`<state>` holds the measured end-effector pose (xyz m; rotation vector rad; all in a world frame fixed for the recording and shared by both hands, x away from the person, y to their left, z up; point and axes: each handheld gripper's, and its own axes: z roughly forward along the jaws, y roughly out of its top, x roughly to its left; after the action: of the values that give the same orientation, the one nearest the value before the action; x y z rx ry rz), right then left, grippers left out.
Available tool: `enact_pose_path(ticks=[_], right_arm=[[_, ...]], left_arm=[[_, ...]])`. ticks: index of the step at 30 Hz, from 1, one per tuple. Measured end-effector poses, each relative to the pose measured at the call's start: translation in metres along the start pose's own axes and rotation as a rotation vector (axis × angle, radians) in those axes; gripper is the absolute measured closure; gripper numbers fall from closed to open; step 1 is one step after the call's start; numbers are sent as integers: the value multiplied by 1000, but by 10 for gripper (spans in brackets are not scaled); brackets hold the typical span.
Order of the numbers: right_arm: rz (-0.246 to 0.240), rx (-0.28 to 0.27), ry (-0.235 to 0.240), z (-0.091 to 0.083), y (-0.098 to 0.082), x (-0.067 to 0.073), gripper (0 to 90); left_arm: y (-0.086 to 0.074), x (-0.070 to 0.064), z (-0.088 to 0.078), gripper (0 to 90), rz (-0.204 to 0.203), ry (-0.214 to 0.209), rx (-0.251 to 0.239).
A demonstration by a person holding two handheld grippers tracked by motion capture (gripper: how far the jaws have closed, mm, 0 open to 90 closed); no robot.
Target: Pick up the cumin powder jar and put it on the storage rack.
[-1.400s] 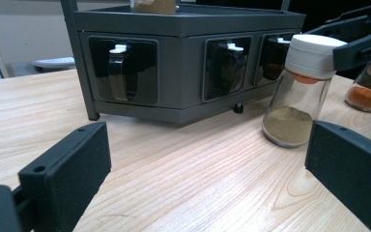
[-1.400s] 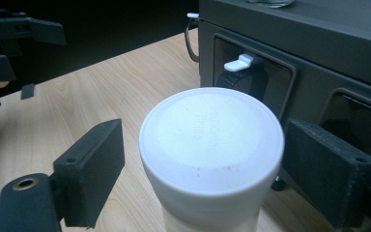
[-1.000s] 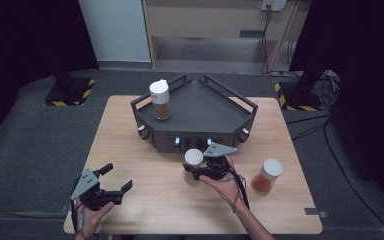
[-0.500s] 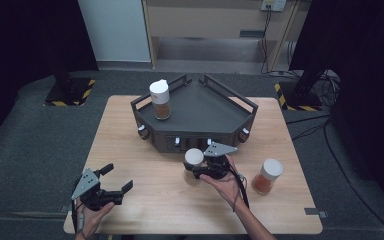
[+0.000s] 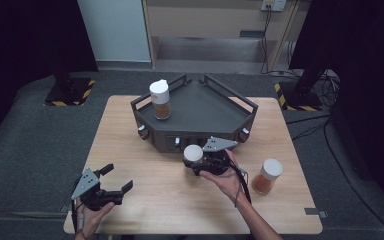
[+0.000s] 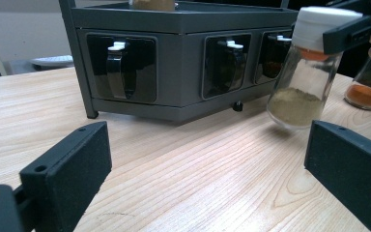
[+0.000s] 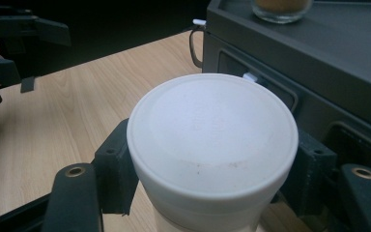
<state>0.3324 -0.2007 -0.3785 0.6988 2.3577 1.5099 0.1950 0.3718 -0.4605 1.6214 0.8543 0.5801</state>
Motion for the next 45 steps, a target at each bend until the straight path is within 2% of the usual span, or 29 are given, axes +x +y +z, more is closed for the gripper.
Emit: enact_pose_path(ticks=[9,23,35,45], right_arm=[[-18,0,17,-7,22,-1,334],[-47,-16,8,-23,76,-3,334],[-45,-29,-9,-28,113,-7,334],[-16,-41,-33,-25,136,-19,335]], left_arm=[[0,0,1,16,-4,-2,7],[1,1,1,16,-4,-5,9],[1,1,1,16,-11,-4,9],[1,1,1,16,-13,-3,8]])
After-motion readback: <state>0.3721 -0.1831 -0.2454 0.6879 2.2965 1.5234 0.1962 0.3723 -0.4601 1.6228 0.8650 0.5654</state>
